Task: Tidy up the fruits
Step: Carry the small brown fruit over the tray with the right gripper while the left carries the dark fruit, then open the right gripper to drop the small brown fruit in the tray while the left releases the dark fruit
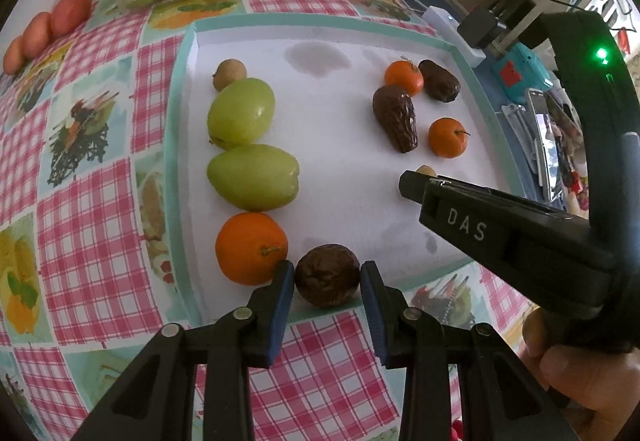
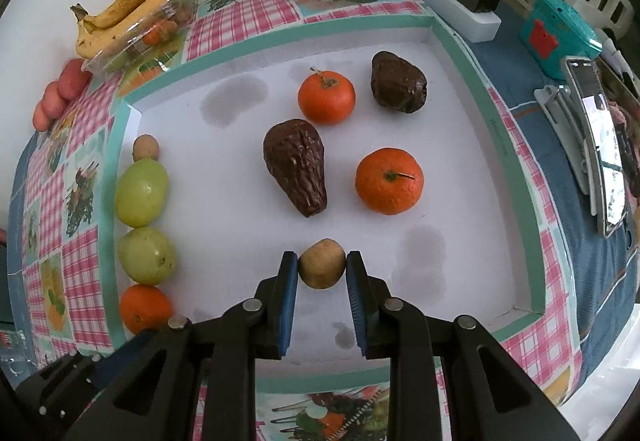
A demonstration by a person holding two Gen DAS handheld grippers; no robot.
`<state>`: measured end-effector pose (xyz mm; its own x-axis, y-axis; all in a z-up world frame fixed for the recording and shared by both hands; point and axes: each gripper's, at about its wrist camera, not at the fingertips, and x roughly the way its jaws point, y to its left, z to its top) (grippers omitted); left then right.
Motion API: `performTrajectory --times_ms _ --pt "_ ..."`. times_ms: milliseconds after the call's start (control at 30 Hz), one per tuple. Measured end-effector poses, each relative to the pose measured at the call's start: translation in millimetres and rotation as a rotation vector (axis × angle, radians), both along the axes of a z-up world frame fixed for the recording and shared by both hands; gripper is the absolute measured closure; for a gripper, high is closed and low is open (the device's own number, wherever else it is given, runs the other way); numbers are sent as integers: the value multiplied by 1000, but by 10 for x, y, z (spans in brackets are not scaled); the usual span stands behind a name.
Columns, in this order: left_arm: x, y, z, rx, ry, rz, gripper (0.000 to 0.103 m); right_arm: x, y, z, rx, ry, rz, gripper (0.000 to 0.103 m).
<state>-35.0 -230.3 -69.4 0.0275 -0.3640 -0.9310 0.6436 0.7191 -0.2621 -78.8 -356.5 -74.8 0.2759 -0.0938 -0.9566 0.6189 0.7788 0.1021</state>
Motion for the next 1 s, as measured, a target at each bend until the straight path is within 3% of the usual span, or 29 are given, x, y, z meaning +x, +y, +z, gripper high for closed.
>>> performTrajectory --times_ms 367,467,533,733,767,867,933,1000 --pt "27 32 -1 -1 22 -4 65 40 -2 -33 4 10 1 77" --pt "31 69 18 -13 34 -3 56 43 7 -34 2 10 7 74" --pt "28 99 45 -23 34 -1 49 47 2 -38 3 12 11 66" --pt "24 323 185 -59 39 10 43 57 -4 0 -6 -2 1 62" --pt "37 372 210 -63 32 19 41 61 -2 14 -11 -6 -2 60" --pt "152 616 277 -58 -9 101 29 49 15 77 -27 -23 -10 37" --pt "245 767 265 -37 -24 166 19 39 53 111 -42 -30 -6 28" --pt "342 942 227 4 -35 238 18 37 109 128 -59 -34 7 24"
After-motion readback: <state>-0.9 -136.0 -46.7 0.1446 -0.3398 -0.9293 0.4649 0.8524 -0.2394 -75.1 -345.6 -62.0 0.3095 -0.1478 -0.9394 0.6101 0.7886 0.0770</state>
